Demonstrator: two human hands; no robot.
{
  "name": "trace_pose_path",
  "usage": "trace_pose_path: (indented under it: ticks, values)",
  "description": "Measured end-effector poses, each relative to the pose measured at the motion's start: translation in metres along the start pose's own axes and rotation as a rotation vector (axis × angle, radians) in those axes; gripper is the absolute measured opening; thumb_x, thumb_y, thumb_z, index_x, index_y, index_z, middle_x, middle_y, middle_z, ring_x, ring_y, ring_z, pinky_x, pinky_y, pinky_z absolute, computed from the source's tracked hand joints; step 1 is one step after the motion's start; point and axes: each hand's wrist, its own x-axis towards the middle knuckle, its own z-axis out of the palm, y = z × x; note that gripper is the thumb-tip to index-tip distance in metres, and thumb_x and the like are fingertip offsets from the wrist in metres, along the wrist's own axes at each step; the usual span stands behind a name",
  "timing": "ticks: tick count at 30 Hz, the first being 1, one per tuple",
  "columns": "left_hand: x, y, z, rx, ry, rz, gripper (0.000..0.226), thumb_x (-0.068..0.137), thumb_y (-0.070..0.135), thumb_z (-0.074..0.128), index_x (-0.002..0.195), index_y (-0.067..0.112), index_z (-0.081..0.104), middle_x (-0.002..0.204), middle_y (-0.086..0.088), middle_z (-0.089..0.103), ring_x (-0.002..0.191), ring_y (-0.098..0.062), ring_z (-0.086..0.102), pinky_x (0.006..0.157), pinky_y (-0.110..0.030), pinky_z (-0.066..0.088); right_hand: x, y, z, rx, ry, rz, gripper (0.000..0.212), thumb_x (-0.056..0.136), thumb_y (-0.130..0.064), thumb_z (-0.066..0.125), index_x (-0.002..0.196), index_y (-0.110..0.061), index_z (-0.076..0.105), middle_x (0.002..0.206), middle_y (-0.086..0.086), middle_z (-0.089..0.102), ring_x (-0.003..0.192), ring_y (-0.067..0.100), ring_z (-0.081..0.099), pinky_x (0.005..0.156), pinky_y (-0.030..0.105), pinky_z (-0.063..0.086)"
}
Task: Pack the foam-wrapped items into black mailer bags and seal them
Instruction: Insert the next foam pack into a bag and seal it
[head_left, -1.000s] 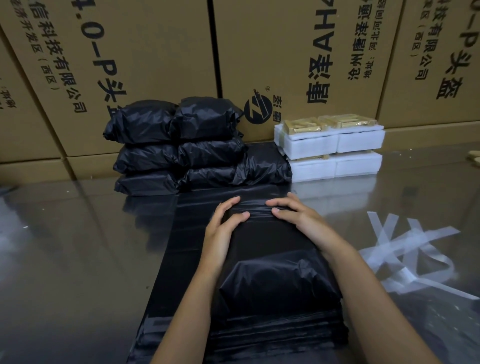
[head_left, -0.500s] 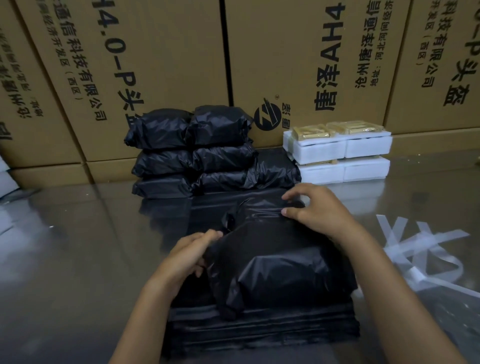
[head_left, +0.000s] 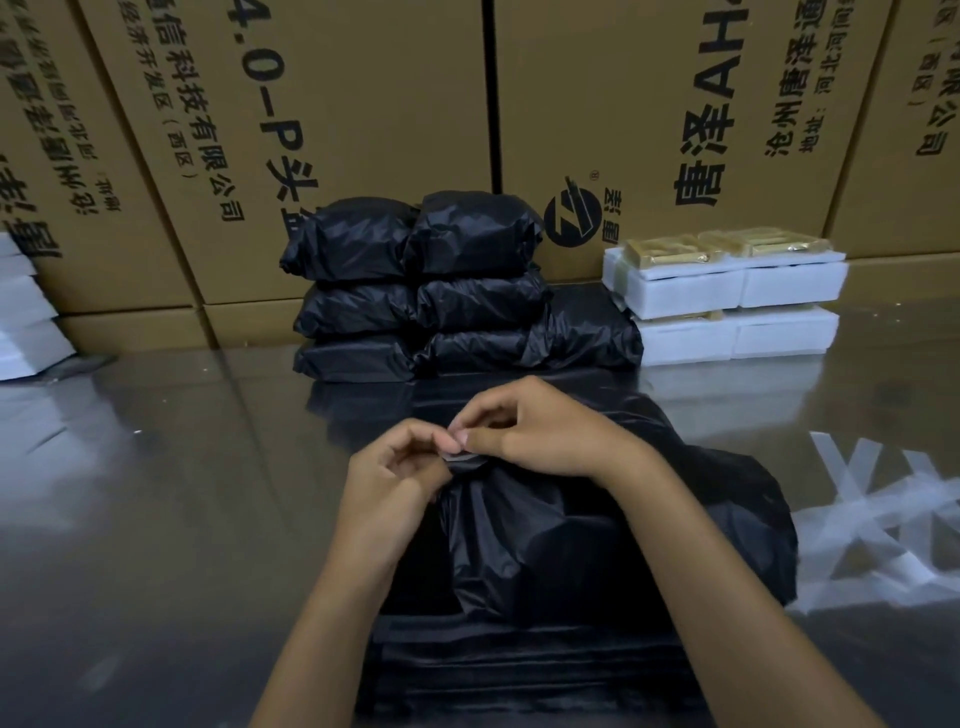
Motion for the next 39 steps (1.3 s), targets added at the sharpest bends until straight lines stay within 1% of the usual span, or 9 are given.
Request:
trace_pose_path:
  ticks: [8, 18, 21, 23, 28, 30, 33, 37, 39]
  values:
    - [0.003, -0.003, 0.003, -0.021, 0.081, 0.050, 0.039, 0.077, -0.012, 0.071, 0.077, 0.022, 0.053, 0.071, 0.005, 0.060, 0.058, -0.003, 0.053, 0.054, -0.013, 0.044, -0.009, -0.005, -0.009, 0.022, -0.083, -0.068, 0.011, 0.092, -0.012, 0.069, 0.100, -0.011, 0.077, 0.098, 0.000, 0.077, 0.096, 0.010, 0.070, 0.094, 0.027, 0.053]
    - [0.002, -0.001, 0.003, -0.023, 0.068, 0.073, 0.033, 0.076, -0.013, 0.073, 0.081, 0.015, 0.055, 0.070, 0.006, 0.060, 0.059, -0.002, 0.054, 0.054, -0.011, 0.044, -0.007, -0.008, 0.000, 0.076, -0.007, -0.107, 0.003, 0.088, -0.007, 0.069, 0.089, -0.008, 0.071, 0.093, 0.009, 0.074, 0.094, 0.021, 0.070, 0.094, 0.042, 0.053]
    - [0.002, -0.002, 0.005, -0.003, 0.066, 0.043, 0.031, 0.076, -0.008, 0.076, 0.083, 0.016, 0.059, 0.069, 0.008, 0.061, 0.058, -0.001, 0.056, 0.052, -0.011, 0.044, -0.003, -0.006, 0.003, 0.072, 0.081, -0.093, 0.005, 0.090, -0.011, 0.066, 0.087, -0.014, 0.068, 0.096, 0.008, 0.068, 0.089, 0.019, 0.064, 0.081, 0.036, 0.051]
    - [0.003, -0.004, 0.002, 0.003, 0.063, 0.010, 0.027, 0.078, -0.003, 0.077, 0.084, 0.019, 0.061, 0.068, 0.012, 0.060, 0.059, -0.002, 0.056, 0.052, -0.012, 0.043, 0.000, -0.003, 0.004, 0.051, 0.168, -0.070, 0.008, 0.090, -0.013, 0.066, 0.084, -0.018, 0.066, 0.094, 0.002, 0.059, 0.079, 0.010, 0.056, 0.072, 0.023, 0.044]
    - [0.003, -0.010, -0.007, 0.026, 0.057, -0.102, 0.026, 0.080, 0.008, 0.078, 0.079, 0.031, 0.067, 0.071, 0.007, 0.064, 0.065, -0.006, 0.061, 0.053, -0.018, 0.046, 0.001, 0.006, -0.011, 0.229, 0.536, 0.014, 0.014, 0.091, -0.008, 0.055, 0.083, -0.018, 0.061, 0.062, 0.000, 0.051, 0.053, 0.007, 0.045, 0.053, 0.018, 0.038]
    - [0.002, -0.011, -0.005, -0.066, 0.042, -0.164, 0.021, 0.080, 0.014, 0.079, 0.077, 0.030, 0.068, 0.079, 0.000, 0.069, 0.074, -0.012, 0.064, 0.064, -0.025, 0.049, -0.002, 0.010, -0.022, 0.334, 0.626, 0.084, 0.017, 0.091, -0.009, 0.054, 0.081, -0.021, 0.060, 0.055, -0.003, 0.056, 0.049, 0.007, 0.049, 0.052, 0.018, 0.041]
    - [0.001, -0.012, 0.002, -0.133, 0.099, -0.171, 0.019, 0.079, 0.030, 0.081, 0.076, 0.023, 0.063, 0.083, -0.003, 0.069, 0.082, -0.015, 0.065, 0.078, -0.031, 0.050, -0.008, 0.013, -0.035, 0.494, 0.613, 0.121, 0.017, 0.096, -0.009, 0.054, 0.083, -0.019, 0.058, 0.060, -0.001, 0.071, 0.046, 0.006, 0.056, 0.053, 0.016, 0.046]
    - [-0.001, -0.017, 0.009, 0.101, 0.335, -0.108, 0.021, 0.084, 0.030, 0.076, 0.073, 0.020, 0.061, 0.067, 0.005, 0.060, 0.064, -0.006, 0.053, 0.061, -0.018, 0.046, -0.018, 0.017, -0.053, 0.646, 0.638, 0.134, 0.014, 0.100, -0.008, 0.050, 0.089, -0.015, 0.054, 0.080, 0.005, 0.078, 0.066, 0.018, 0.074, 0.068, 0.020, 0.052]
    - [-0.003, -0.020, 0.013, 0.292, 0.373, -0.121, 0.023, 0.085, 0.029, 0.075, 0.071, 0.019, 0.059, 0.059, 0.009, 0.057, 0.056, -0.008, 0.052, 0.059, -0.025, 0.046, -0.023, 0.022, -0.061, 0.606, 0.676, 0.154, 0.014, 0.099, -0.006, 0.051, 0.089, -0.016, 0.054, 0.083, 0.003, 0.079, 0.074, 0.018, 0.076, 0.066, 0.017, 0.050]
